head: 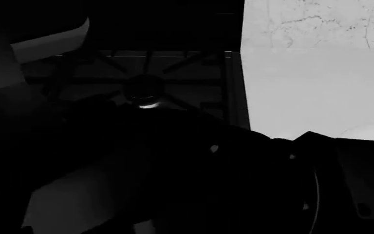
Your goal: Pick the pork chop from the pan and place it in the bowl.
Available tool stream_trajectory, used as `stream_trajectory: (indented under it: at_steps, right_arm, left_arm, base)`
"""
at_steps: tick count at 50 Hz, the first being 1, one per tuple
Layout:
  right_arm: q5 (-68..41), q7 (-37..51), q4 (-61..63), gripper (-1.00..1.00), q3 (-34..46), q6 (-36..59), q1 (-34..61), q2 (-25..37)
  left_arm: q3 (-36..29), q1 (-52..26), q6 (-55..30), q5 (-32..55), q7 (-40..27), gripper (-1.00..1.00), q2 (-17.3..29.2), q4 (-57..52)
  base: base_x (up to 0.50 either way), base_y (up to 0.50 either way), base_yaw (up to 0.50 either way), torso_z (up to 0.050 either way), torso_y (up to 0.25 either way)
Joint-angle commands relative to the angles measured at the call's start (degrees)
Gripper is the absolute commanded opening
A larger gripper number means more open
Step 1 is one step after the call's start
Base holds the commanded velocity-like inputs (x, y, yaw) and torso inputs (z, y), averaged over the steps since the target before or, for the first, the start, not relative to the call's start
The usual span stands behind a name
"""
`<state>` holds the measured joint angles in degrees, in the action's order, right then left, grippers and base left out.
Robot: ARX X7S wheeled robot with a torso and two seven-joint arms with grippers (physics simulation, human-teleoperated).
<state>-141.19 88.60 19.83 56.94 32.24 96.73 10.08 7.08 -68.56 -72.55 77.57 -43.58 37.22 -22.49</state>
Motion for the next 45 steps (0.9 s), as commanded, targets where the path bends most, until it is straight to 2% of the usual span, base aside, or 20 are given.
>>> stream_trajectory:
  at_steps: [1, 23, 45]
  right_arm:
    - [-0.4, 0.1, 3.9, 1.0, 6.3, -5.5, 0.5, 0.4]
    - [1.8, -1.2, 6.4, 1.0, 13.6, -10.0, -0.8, 6.0]
    - [2.4, -4.0, 6.0, 1.0, 17.8, -10.5, -3.0, 8.1]
  left_arm:
    - [-0.1, 1.7, 1.2, -1.2, 1.1, 1.0, 0.8, -0.1]
    - [-1.5, 3.8, 3.8, -3.9, 3.7, 1.0, 0.9, 0.0]
    - [-1.7, 4.3, 4.8, -4.4, 4.1, 1.0, 1.5, 0.5]
  base:
    - [0.0, 0.0, 0.0, 0.0, 0.0]
    - [0.0, 0.0, 0.0, 0.0, 0.0]
    - [0.0, 0.0, 0.0, 0.0, 0.0]
